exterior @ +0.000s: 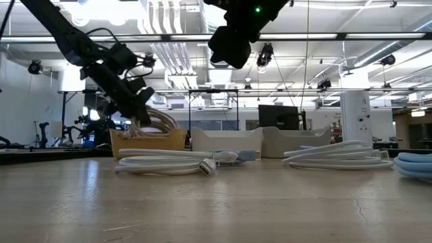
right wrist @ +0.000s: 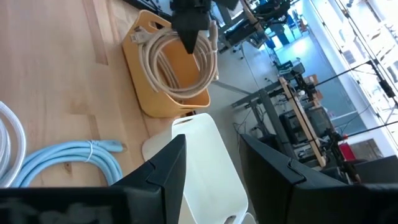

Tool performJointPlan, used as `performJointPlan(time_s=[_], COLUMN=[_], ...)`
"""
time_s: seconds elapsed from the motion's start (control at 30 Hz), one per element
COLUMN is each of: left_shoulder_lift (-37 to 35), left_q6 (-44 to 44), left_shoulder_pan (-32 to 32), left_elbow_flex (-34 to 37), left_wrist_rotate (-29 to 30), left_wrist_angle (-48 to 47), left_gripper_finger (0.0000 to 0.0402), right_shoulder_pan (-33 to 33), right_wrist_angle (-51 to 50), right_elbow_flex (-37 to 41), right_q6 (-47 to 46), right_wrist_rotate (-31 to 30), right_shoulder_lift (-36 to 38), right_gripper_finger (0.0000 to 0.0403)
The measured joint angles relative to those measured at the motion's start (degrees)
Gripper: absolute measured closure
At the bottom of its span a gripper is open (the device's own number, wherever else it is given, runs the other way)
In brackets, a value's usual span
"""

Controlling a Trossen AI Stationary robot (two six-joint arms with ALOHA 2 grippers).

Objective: Sort HDMI cables
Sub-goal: Put the brown hdmi cable into the yellow bin, then put the blue hdmi cable into the white bin

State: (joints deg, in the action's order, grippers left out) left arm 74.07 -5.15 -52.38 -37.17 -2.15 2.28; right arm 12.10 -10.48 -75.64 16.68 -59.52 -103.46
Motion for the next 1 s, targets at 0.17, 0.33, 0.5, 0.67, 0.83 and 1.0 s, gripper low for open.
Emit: performJointPlan(time_s=[0.17,0.33,0.5,0.67,0.83,1.0], left_shoulder_lift=[-2.8,-3.5,-3.4,-4.3,-7.8,-14.2], left_q6=[1.8,2.1,2.1,2.3,2.4,2.8], left_shoulder_pan=[0.0,0.0,0.0,0.0,0.9,2.5], left_elbow_flex=[0.0,0.0,0.0,0.0,0.0,0.0], left_wrist_rotate=[2.6,3.3,4.8,7.7,6.6,5.8], left_wrist_angle=[-3.3,-5.7,-5.8,-6.4,-9.1,-13.0], left_gripper_finger=[0.0336,0.0297,0.0233,0.0191,0.0182,0.0183], right_shoulder_pan=[0.0,0.0,0.0,0.0,0.0,-0.2], right_wrist_angle=[0.0,0.0,0.0,-2.7,-12.9,-23.5], right_elbow_flex=[0.0,0.0,0.0,0.0,0.0,1.1], right_q6=[-0.2,-0.2,-0.7,-1.4,-8.8,-21.1], right_wrist_rotate=[0.0,3.7,14.3,16.1,16.3,16.6], right_shoulder_lift=[0.0,0.0,0.0,0.3,3.8,11.0], right_gripper_finger=[0.0257,0.0257,0.0257,0.0257,0.0261,0.0271])
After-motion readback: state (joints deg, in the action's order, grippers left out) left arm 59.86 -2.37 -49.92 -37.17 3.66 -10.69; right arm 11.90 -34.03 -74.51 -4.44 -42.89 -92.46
